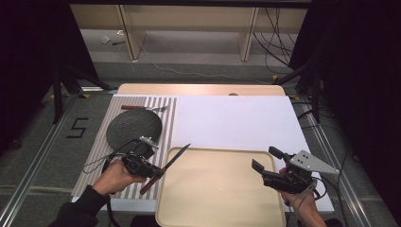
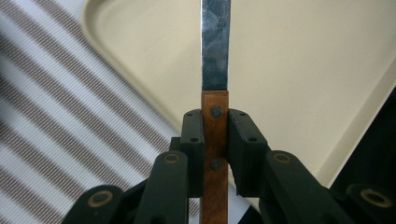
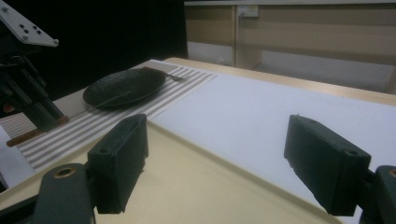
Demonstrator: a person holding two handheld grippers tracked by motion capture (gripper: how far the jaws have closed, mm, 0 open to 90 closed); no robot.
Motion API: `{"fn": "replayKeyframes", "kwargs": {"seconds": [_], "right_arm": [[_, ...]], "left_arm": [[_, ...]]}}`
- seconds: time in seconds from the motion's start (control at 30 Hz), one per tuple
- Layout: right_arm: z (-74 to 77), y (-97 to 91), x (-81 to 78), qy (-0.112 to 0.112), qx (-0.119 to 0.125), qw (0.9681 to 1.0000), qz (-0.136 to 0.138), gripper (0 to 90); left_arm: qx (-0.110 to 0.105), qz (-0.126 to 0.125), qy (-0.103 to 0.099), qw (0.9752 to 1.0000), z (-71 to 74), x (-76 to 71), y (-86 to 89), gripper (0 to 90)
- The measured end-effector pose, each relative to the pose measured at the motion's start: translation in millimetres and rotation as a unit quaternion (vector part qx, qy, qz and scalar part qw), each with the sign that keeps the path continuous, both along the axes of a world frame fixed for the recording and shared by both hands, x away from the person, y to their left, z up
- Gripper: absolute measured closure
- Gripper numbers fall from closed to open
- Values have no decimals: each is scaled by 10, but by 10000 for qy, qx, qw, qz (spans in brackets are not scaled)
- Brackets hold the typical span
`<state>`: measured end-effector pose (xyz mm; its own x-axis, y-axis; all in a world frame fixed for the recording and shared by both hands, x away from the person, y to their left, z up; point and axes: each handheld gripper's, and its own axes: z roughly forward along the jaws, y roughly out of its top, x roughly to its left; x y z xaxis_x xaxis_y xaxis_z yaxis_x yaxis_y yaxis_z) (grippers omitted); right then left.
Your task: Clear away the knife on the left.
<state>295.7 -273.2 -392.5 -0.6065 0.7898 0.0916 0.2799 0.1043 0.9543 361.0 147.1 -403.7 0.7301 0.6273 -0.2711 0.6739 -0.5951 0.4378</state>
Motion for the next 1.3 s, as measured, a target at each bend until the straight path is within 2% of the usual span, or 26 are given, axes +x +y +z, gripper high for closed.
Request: {"fn": "replayKeyframes", "kwargs": {"seconds": [0.03,0.07,0.1,0.27,0.5,0.57,0.7,0.73,0.87,1.03,1.2,1.3], "right_arm": [[0,0,0,0,0,10000,0,227],[-1,0,1,3,-8,10000,-4,227],[-1,1,1,3,-10,10000,-6,227],[0,3,0,-3,-9,10000,3,227],[0,2,-2,-9,-10,10000,8,227],[-2,4,-1,-3,-14,10000,12,227],[-2,2,-3,2,-24,10000,17,227],[-1,2,-1,-1,-13,10000,8,227],[-1,4,-7,2,-31,10000,21,227],[-1,4,-5,-3,-21,10000,23,228],[-1,8,-13,2,-51,10000,41,228],[3,5,-11,-16,-26,10000,28,228]], "left_arm": [[0,0,0,10000,0,0,0,770],[-132,-53,-8,9999,6,-23,-61,770],[-160,-110,7,9998,5,-31,-88,770],[-251,-83,-55,9996,-26,-56,-171,770],[-401,-134,35,9991,-80,-86,-293,770],[-454,-181,141,9987,-116,-102,-348,770],[-477,-173,177,9986,-152,-110,-391,770],[-542,-149,252,9981,-173,-112,-409,770],[-566,-186,397,9974,-251,-113,-460,770],[-550,-53,451,9975,-329,-112,-508,770],[-577,-46,623,9964,-370,-119,-549,770],[-488,-50,699,9964,-415,-126,-576,770]]}}
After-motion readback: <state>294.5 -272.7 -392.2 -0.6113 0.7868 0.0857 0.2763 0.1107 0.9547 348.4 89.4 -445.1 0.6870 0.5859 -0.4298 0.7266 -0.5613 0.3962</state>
